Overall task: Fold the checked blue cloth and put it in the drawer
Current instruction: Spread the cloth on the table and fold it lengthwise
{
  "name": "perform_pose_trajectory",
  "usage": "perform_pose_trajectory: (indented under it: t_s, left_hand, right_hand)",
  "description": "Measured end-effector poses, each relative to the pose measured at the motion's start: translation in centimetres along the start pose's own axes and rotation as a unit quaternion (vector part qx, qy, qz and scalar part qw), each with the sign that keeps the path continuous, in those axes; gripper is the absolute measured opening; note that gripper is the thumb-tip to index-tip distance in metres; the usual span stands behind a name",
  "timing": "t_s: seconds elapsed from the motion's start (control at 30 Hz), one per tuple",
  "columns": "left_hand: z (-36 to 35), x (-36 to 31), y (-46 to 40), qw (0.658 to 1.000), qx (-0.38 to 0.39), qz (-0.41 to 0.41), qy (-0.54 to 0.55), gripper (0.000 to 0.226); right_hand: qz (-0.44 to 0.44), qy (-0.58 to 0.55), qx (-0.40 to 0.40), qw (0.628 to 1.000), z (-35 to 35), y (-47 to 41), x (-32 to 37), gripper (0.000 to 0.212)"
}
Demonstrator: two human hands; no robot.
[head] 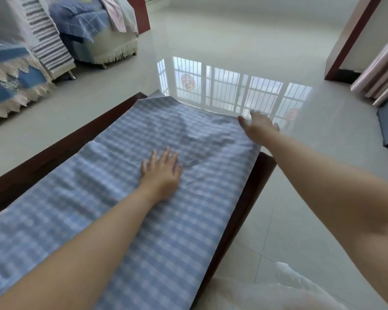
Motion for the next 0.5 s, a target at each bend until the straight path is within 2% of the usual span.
perform_pose_trajectory:
  t_s: [0.07,0.1,0.2,0.27,0.33,0.4,0.47,0.5]
  left_hand:
    - [-0.8,-0.1,0.3,1.0,0.005,-0.007,-0.03,0.064]
    - [-0.8,0.0,0.4,0.999,0.001,-0.014,-0.038,0.066]
    - [-0.5,-0.2,0.9,0.998,-0.04,-0.049,-0.011,0.067]
    - [-0.5,-0.5,1.4,0.99,-0.099,-0.103,-0.008,0.07]
    - [-0.4,-0.7,1.9,0.966,-0.189,-0.172,-0.037,0.076]
    - [-0.5,-1.0,2.3,0.926,-0.272,-0.251,-0.069,0.078]
    - [-0.5,-1.2,2.6,0.89,-0.314,-0.316,-0.098,0.077]
    - [-0.5,-1.4,2.6,0.881,-0.319,-0.33,-0.111,0.078]
  right_hand:
    - [0.018,-0.037,0.036,0.998,0.6,-1.4,-0.6,0.068]
    - [0.036,-0.054,0.028,0.998,1.0,-1.8,-0.8,0.058]
    - [0.098,-0.116,-0.057,0.987,2.8,-1.5,-0.3,0.028]
    - [0.2,-0.07,-0.13,0.969,4.0,0.4,1.6,0.017]
    - [0.377,0.041,-0.211,0.901,4.1,3.0,3.7,0.015]
    - [0.524,0.164,-0.212,0.808,3.2,5.9,4.6,0.019]
    - [0.61,0.233,-0.201,0.73,1.7,7.4,4.0,0.019]
    - [0.634,0.24,-0.199,0.708,1.3,8.0,3.6,0.017]
Point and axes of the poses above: each hand's wrist, its own y-axis away from the middle knuckle, its own z-axis out of the back of the hand, x = y × z, the point moved 3 cm from there along -y, towards the middle knuckle, and after that the axes turned 13 degrees about y, right-handed, at the moved point
